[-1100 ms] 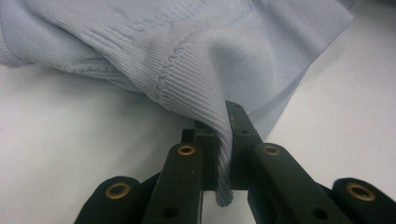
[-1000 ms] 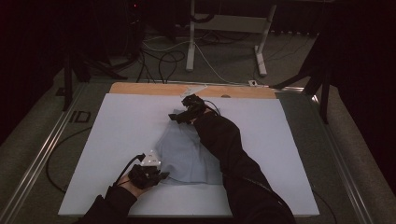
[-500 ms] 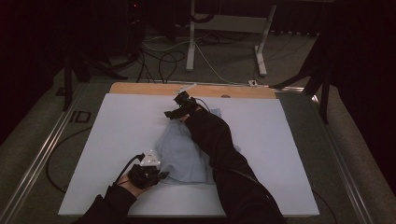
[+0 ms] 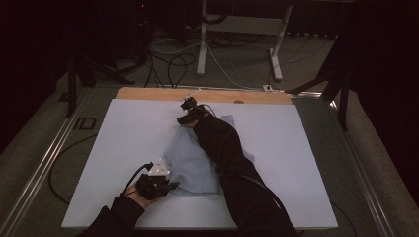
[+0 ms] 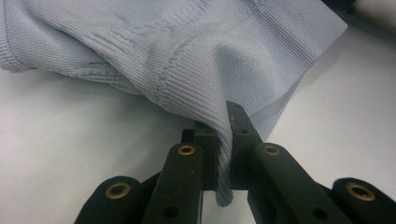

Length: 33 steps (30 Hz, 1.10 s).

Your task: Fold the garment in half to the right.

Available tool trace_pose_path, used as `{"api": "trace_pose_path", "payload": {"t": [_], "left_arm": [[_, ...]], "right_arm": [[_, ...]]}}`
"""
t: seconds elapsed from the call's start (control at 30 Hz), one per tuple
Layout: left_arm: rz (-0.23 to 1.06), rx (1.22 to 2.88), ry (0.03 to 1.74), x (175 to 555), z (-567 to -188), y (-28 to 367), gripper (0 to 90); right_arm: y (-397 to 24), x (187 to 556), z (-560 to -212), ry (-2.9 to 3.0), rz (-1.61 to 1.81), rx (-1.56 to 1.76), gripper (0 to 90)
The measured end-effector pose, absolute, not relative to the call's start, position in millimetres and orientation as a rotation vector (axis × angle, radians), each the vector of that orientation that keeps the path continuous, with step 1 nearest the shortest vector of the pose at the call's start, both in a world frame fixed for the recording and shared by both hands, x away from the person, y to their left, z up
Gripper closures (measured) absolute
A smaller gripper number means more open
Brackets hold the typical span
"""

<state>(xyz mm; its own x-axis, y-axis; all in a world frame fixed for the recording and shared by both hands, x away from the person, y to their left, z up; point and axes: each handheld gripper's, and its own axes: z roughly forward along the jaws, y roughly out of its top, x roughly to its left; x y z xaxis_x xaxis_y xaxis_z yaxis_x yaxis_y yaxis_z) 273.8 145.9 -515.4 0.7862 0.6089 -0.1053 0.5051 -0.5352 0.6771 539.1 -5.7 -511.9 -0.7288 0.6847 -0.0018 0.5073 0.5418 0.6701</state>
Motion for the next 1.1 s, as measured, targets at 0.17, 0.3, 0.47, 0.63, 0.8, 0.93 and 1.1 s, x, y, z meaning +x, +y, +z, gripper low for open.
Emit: {"api": "trace_pose_path", "payload": {"t": [0.17,0.3,0.47,0.63,0.8,0.93,1.1], "left_arm": [[0.188,2.256,0.821,273.4,-515.7,145.7,86.4],[0.183,2.260,0.818,273.8,-516.7,144.8,86.5],[0.178,2.263,0.821,273.8,-517.6,143.9,86.4],[0.176,2.273,0.819,273.8,-518.7,143.4,86.4],[0.170,2.261,0.826,273.8,-517.2,144.3,86.5],[0.177,2.258,0.820,272.9,-515.4,144.4,86.5],[0.186,2.249,0.815,271.7,-512.6,144.0,86.5]], "right_arm": [[-2.3,538.9,-519.2,2.528,0.888,0.972,45.6],[-1.2,536.7,-521.6,2.527,0.863,0.956,51.6],[0.5,534.7,-519.8,2.536,0.824,0.895,68.4],[6.0,531.1,-518.6,2.533,0.775,0.825,80.0],[6.5,529.8,-511.0,2.541,0.779,0.804,87.0],[3.2,529.0,-506.7,2.542,0.795,0.804,87.2],[-1.6,529.1,-500.1,2.523,0.828,0.812,87.3]]}}
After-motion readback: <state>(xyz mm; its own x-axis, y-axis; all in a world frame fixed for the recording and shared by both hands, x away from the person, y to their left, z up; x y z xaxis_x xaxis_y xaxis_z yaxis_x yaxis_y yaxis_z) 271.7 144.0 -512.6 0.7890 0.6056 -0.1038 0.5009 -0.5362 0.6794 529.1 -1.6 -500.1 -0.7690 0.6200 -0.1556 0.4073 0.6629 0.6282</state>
